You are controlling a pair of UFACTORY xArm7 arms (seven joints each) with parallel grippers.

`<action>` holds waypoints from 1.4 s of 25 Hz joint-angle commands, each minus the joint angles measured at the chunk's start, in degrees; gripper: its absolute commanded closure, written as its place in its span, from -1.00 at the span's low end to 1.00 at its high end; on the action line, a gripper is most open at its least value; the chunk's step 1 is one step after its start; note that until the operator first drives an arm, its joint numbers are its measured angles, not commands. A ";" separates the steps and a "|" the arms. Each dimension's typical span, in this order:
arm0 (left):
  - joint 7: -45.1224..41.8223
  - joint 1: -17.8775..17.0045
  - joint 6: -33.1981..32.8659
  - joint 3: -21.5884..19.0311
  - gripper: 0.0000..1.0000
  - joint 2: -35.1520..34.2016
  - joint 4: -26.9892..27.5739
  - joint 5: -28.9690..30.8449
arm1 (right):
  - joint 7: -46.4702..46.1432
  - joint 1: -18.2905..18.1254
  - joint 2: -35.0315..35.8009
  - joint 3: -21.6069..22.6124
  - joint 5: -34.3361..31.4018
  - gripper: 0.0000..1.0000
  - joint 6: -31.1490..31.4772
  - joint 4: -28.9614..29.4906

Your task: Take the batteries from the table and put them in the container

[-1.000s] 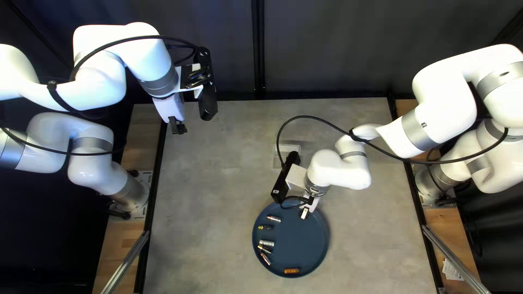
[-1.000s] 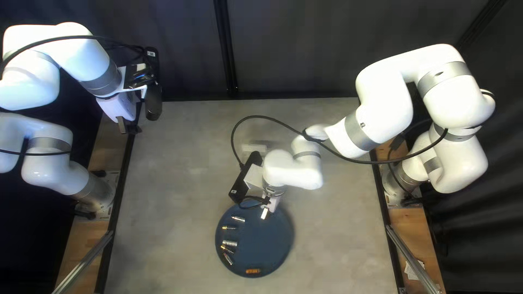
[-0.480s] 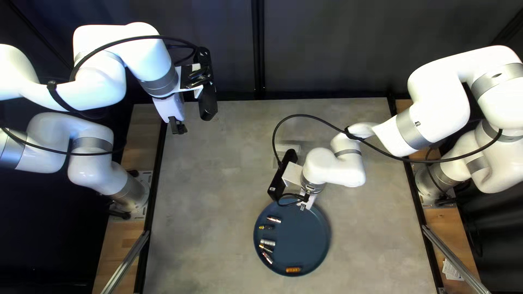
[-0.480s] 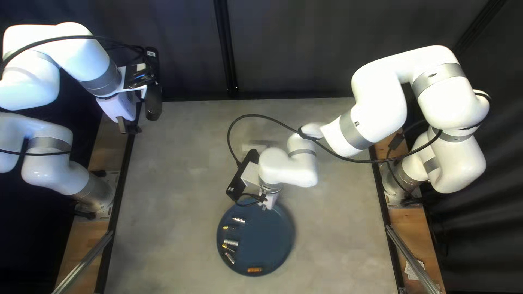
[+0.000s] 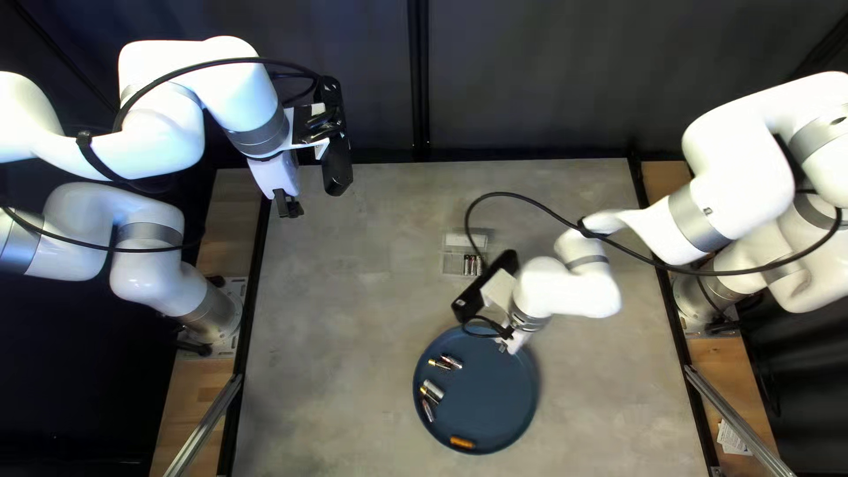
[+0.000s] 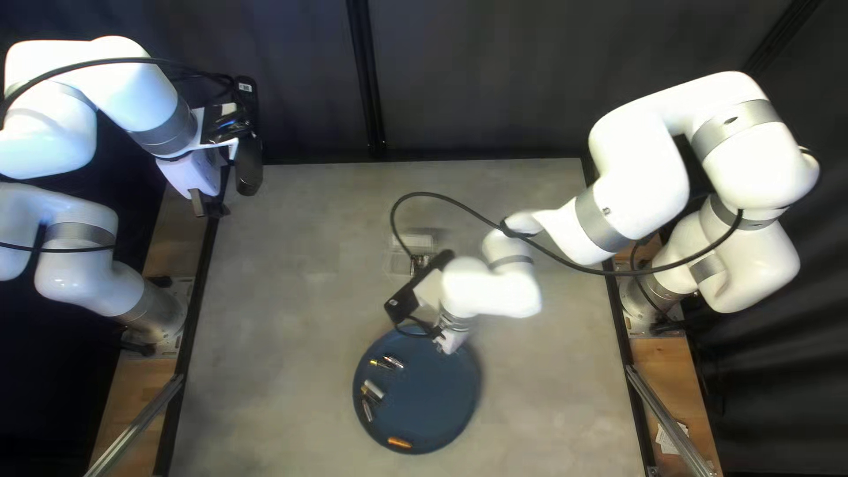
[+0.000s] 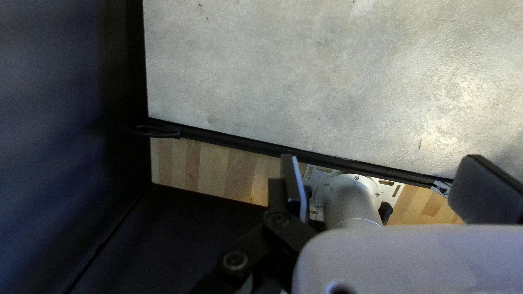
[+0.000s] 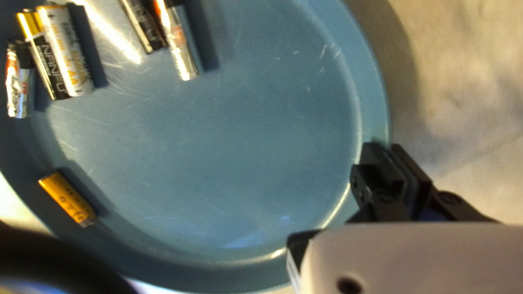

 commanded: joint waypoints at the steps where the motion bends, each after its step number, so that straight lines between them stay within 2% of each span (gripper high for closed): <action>1: 0.00 0.00 0.00 0.00 -1.00 0.00 0.00 0.00 | 19.70 2.38 -4.43 0.33 -7.69 1.00 -2.16 -4.15; 4: 0.00 0.00 0.00 0.00 -1.00 0.00 0.00 0.00 | 26.66 3.65 -2.96 0.18 -10.06 1.00 -2.04 -2.85; 5: 0.00 0.00 0.00 0.00 -1.00 0.00 0.00 0.00 | 27.84 3.95 -1.99 0.04 -10.40 -0.45 -2.20 -2.19; 6: 0.00 0.00 0.00 0.00 -1.00 0.00 0.00 0.00 | 28.51 4.07 -1.22 0.00 -10.54 -1.00 -2.30 -1.63; 11: 0.00 0.00 0.00 0.00 -1.00 0.00 0.00 0.00 | 25.55 3.26 -0.16 0.43 -8.48 -1.00 -3.75 -1.29; 35: 0.00 0.00 0.00 0.00 -1.00 0.00 0.00 0.00 | 26.55 3.76 -0.45 0.47 -9.51 -1.00 -3.53 -1.52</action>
